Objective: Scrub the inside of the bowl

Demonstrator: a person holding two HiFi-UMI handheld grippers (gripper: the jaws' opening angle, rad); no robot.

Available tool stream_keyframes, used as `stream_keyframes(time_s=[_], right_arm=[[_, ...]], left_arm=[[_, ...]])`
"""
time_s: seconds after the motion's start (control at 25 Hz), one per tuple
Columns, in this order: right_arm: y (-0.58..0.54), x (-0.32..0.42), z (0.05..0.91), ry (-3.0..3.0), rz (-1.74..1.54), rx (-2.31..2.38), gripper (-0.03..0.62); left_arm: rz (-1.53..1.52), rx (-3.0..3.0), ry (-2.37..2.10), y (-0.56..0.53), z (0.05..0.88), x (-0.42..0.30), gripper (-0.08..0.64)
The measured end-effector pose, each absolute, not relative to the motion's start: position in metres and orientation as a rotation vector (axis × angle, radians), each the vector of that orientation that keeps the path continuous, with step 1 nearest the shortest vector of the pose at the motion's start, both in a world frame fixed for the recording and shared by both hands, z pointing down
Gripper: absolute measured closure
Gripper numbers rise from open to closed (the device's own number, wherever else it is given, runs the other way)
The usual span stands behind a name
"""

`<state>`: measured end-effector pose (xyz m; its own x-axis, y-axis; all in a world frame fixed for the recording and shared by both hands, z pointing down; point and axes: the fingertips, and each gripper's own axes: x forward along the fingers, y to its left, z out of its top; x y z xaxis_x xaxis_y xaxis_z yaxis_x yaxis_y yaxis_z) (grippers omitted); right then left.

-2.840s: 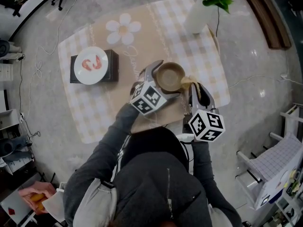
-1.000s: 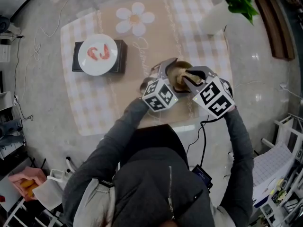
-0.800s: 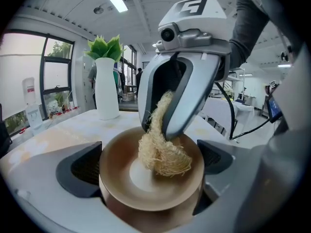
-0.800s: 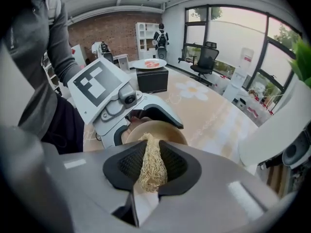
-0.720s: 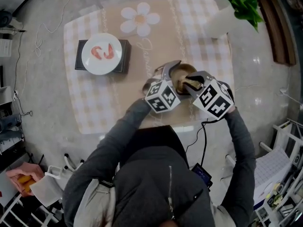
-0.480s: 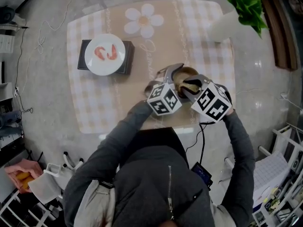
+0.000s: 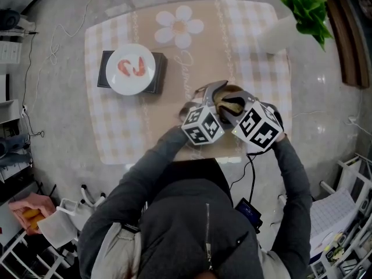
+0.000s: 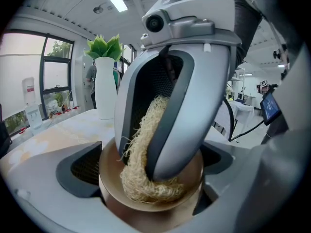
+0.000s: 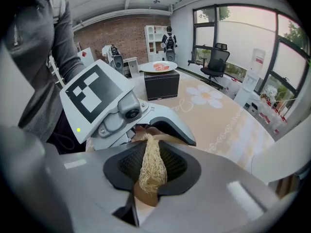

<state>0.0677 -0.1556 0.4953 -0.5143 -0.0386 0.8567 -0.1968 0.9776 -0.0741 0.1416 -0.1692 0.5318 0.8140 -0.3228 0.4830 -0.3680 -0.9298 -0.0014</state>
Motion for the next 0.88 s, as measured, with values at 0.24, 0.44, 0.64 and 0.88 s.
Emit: stream_keyframes(time_s=[0.24,0.44,0.64,0.88], right_arm=[[-0.161,0.064,0.495,-2.116,0.196,0.186,0.528],[-0.166,0.06,0.494,-2.117,0.184,0.212,0.529],[-0.171,0.059,0.495,-2.114,0.191,0.244,0.528],[-0.179,0.058,0.497,-2.129,0.202,0.286,0.529]], left_arm=[[0.746,2.903,-0.553,-0.17,0.532,0.142,-0.038],[0.745,2.903,-0.554,-0.17,0.533,0.142,-0.038],[0.746,2.903,-0.551,-0.169,0.532,0.142,-0.038],[0.749,2.903,-0.552,-0.169,0.533,0.142,-0.038]])
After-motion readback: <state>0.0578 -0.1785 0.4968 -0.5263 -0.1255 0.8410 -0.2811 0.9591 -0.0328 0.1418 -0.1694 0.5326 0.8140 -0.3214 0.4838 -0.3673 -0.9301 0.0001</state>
